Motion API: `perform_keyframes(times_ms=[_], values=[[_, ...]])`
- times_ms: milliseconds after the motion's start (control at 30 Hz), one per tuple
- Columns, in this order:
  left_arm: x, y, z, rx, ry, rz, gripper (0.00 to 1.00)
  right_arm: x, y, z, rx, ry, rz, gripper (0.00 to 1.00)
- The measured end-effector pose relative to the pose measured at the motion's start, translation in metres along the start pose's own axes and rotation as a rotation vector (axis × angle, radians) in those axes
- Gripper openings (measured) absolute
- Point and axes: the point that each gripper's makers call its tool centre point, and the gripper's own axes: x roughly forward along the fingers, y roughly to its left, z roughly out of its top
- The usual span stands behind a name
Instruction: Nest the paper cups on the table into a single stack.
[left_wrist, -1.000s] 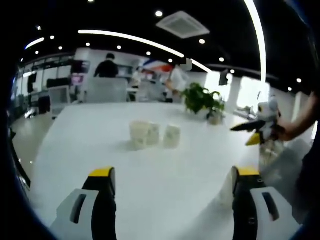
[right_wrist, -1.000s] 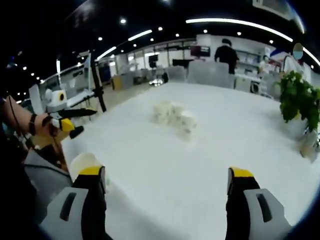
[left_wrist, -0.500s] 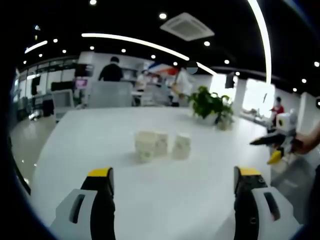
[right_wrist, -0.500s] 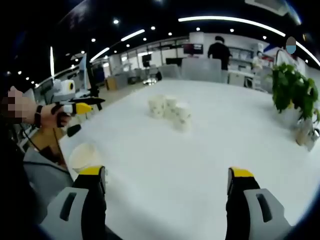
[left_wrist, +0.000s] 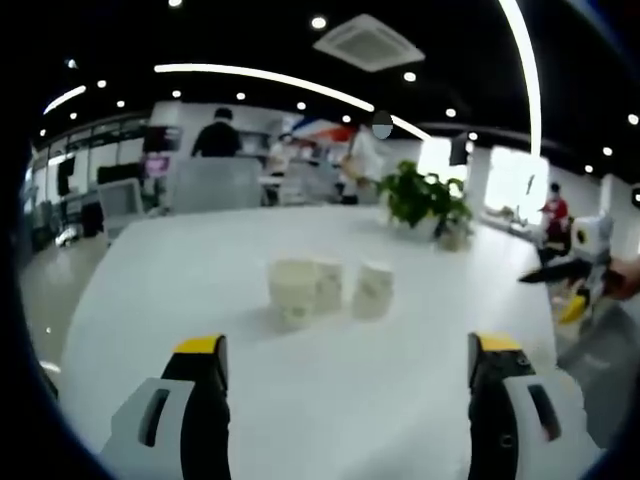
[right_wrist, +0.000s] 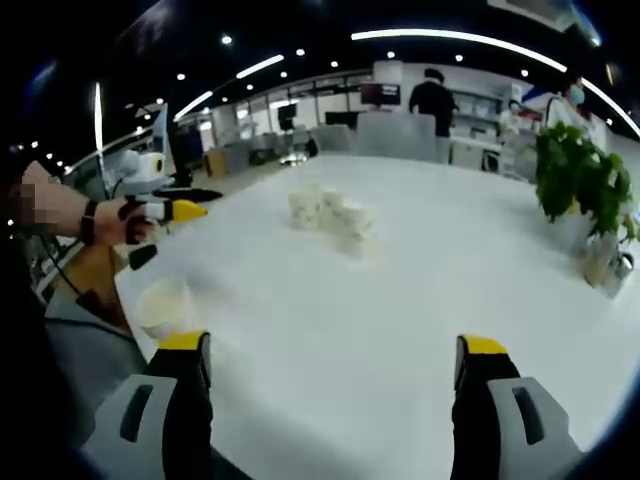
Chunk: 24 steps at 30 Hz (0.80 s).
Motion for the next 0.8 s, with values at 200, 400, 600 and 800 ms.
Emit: perform_keyframes(times_ms=[200, 400, 600, 800], values=[[0.019, 0.010, 0.002, 0.003, 0.011, 0.010, 0.99, 0.003, -0.002, -0.002, 0.001, 0.012, 0.006, 1.00], [0.037, 0.012, 0.002, -0.002, 0.026, 0.017, 0.99, 0.005, -0.006, -0.004, 0.000, 0.024, 0.008, 0.99], [0.052, 0.020, -0.001, 0.002, 0.046, 0.024, 0.99, 0.006, -0.007, -0.011, 0.013, 0.042, 0.007, 0.99], [0.063, 0.026, 0.001, 0.003, 0.048, 0.031, 0.99, 0.006, -0.007, -0.019, 0.022, 0.058, 0.011, 0.98]])
